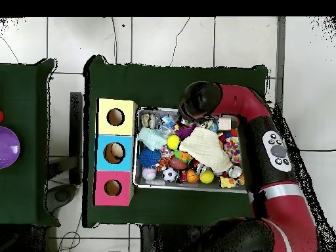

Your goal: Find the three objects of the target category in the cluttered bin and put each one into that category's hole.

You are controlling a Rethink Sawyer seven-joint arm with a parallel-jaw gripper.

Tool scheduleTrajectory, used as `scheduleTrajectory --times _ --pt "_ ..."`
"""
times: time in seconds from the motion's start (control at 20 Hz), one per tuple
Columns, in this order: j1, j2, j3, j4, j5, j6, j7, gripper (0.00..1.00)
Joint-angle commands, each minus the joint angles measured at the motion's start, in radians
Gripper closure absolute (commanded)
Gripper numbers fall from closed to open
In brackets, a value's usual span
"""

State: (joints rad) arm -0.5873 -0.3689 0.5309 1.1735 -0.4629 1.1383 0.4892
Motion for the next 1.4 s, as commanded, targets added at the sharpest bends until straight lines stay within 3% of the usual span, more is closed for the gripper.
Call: scheduleTrajectory --times 0.05,0.55,1.4 --pt "-0.049 -0.009 0.056 0.078 0.017 -0.068 -0.052 0.00" --pt "-0.013 0.067 0.051 0.007 0.008 -0.100 -0.001 0.00" --pt "-0.046 0.070 0.099 0.102 0.065 -0.138 -0.029 0.00"
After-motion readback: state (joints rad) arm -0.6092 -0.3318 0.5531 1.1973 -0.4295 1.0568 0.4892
